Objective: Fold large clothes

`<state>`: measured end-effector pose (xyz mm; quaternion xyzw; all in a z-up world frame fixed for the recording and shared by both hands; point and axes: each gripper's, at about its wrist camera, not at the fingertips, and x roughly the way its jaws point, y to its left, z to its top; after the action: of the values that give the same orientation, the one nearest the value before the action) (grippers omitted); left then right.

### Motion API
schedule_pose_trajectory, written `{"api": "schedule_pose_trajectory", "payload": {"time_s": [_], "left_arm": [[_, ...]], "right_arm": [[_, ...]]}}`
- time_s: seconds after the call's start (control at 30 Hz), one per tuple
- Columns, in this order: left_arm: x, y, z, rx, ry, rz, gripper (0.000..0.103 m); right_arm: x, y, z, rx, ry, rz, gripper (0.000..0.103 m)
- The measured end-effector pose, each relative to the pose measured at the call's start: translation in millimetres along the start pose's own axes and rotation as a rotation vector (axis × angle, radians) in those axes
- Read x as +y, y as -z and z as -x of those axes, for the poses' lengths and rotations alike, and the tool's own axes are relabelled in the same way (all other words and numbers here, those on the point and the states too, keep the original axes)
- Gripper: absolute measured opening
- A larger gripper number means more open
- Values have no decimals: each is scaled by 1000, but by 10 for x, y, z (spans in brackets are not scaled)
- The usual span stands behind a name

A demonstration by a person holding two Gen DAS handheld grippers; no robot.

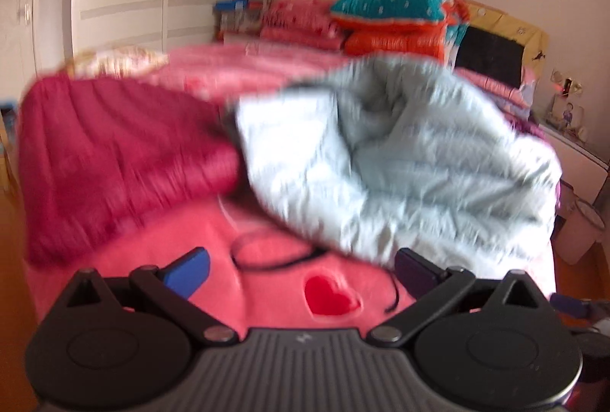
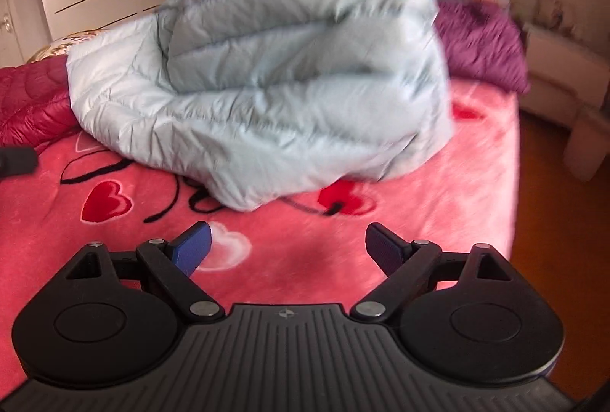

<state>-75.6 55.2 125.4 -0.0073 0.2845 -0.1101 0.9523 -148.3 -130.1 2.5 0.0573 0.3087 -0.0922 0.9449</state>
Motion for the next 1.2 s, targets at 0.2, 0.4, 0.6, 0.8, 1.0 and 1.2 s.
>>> {"api": "schedule_pose_trajectory", "payload": {"time_s": [0.2,0.4,0.6,0.8,1.0,1.2], "left_arm": [[-12,-463,549,-114,-33,-109,102],[-5,-711,927,-178,-34,-166,102],[58,-830,1242,-250,-49,-187,102],[108,-862,1479,-307,-63,-203,102],[180,-854,1655,-346,-71,-187,102],[176,-836,1726,-369,-85,-194,102]], "right_arm": [[134,-270,878,-165,114,131,103],[448,-554,1629,-321,157,239,103],[527,-795,2221,-392,98,216,103],[507,-932,2622,-437,76,183,103],[593,-987,2652,-482,42,164,103],[590,-994,2694,-502,8,156,103]]}}
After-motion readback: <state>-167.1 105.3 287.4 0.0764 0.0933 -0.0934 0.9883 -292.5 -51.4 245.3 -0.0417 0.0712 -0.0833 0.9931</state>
